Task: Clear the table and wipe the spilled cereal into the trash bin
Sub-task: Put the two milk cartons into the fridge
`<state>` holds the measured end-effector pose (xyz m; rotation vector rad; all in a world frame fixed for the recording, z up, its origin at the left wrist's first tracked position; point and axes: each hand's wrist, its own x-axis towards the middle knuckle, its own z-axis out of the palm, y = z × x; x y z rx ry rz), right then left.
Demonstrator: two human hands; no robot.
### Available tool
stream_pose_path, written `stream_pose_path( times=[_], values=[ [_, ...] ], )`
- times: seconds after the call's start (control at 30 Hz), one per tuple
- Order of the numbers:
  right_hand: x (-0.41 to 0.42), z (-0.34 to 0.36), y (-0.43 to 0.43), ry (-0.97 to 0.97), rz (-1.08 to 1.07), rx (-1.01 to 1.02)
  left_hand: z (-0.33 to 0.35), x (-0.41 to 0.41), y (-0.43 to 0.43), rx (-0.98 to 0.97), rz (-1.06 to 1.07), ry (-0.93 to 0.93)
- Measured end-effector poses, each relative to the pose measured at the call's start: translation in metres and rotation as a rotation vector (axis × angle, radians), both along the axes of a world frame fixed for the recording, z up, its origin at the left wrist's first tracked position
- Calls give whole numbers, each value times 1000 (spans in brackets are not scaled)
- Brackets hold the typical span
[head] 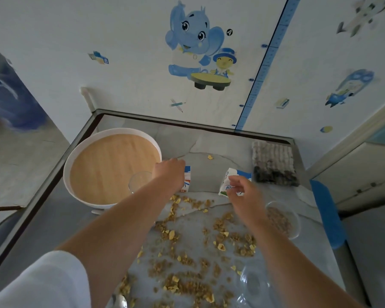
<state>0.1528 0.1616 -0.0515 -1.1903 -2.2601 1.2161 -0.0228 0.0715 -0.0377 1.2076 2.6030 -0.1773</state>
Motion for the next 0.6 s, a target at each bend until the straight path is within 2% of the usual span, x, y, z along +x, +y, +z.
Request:
stream_pose_path(
  times=[0.13,0.37,0.6],
  values=[
    [4,-3,11,22,-63,34,-1,-1,2,-1,-14,11],
    [8,-4,33,-56,-94,157,-5,-2,-3,-12,3,-1],
    [8,-11,53,-138,-78,70,5,-1,3,55,-6,-55]
  ],
)
